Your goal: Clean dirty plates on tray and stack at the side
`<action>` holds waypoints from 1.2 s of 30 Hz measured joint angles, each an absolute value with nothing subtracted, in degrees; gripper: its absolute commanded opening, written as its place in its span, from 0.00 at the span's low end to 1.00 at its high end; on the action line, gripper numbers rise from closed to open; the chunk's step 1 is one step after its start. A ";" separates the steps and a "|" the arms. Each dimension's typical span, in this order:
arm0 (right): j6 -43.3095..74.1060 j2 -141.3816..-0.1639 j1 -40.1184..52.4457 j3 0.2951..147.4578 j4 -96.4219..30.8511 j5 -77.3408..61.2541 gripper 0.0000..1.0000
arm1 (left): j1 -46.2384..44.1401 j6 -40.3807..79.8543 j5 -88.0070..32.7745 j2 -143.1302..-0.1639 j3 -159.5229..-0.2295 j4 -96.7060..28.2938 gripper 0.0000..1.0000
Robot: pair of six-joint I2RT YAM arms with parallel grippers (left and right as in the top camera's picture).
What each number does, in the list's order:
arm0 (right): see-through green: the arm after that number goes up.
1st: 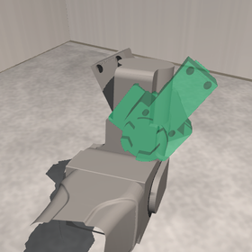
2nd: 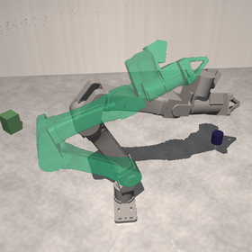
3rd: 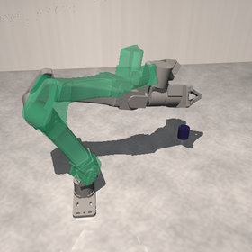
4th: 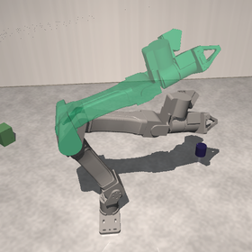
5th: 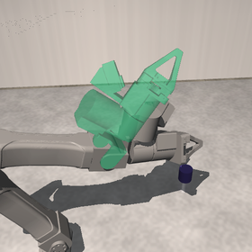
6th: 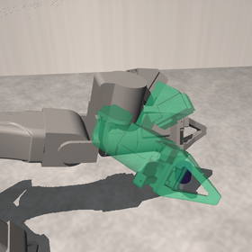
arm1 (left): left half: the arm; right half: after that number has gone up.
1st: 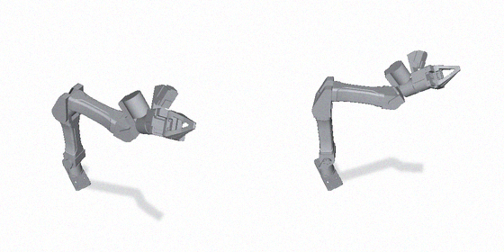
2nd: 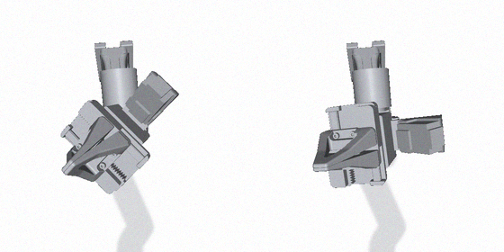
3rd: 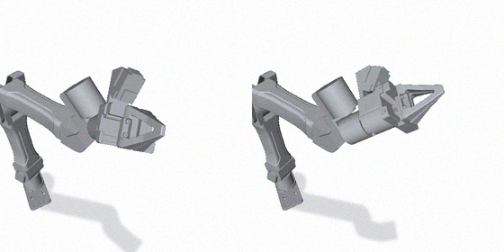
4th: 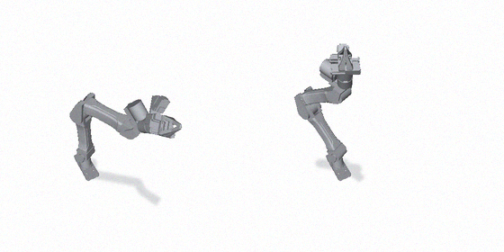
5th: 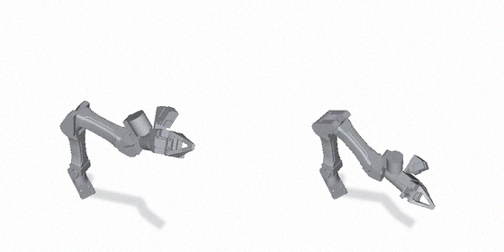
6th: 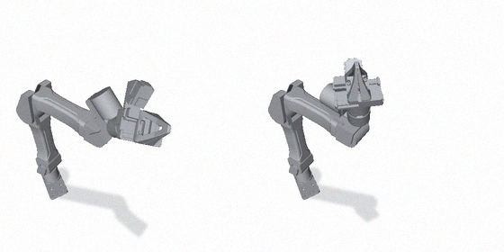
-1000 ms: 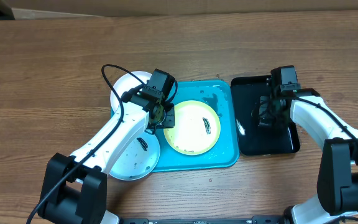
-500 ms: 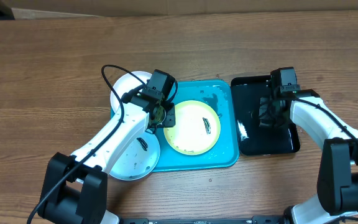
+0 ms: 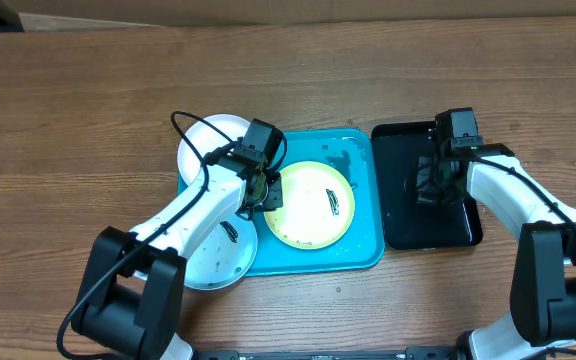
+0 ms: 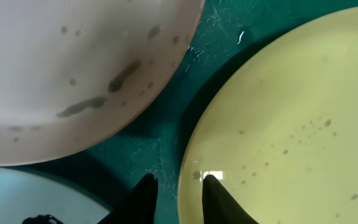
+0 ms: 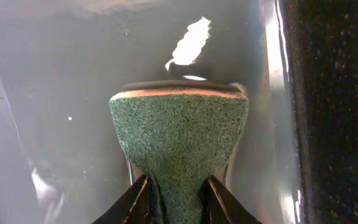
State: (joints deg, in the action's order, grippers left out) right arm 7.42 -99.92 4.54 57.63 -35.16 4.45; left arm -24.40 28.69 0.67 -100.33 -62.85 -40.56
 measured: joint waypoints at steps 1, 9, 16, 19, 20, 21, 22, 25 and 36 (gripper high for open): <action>7.42 -99.92 4.54 57.63 -35.14 4.45 0.29 | -24.40 28.69 0.67 -100.60 -62.85 -40.47 0.26; 7.46 -99.92 4.54 57.63 -35.14 4.40 0.29 | -24.40 28.71 0.67 -101.41 -62.76 -40.42 0.26; 7.44 -99.92 4.54 57.63 -35.14 4.45 0.29 | -24.40 28.82 0.64 -102.19 -62.74 -39.97 0.17; 7.44 -99.92 4.54 57.63 -35.14 4.45 0.29 | -24.40 28.80 0.64 -102.85 -62.65 -39.92 0.19; 7.44 -99.92 4.54 57.63 -35.14 4.43 0.29 | -24.40 28.82 0.62 -102.91 -62.63 -39.86 0.19; 7.46 -99.92 4.54 57.63 -35.14 4.43 0.29 | -24.40 28.82 0.64 -102.91 -62.59 -39.81 0.18; 7.46 -99.92 4.54 57.63 -35.18 4.45 0.29 | -24.40 28.82 0.62 -102.91 -62.59 -39.81 0.17; 7.46 -99.92 4.54 57.63 -35.16 4.43 0.29 | -24.40 28.82 0.56 -102.91 -62.59 -39.79 0.10; 7.42 -99.92 4.54 57.58 -34.98 4.32 0.04 | -24.40 28.82 0.05 -102.91 -62.59 -39.66 0.04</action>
State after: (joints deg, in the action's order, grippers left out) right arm 7.42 -99.92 4.54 57.58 -34.98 4.32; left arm -24.40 28.82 0.05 -102.91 -62.59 -39.66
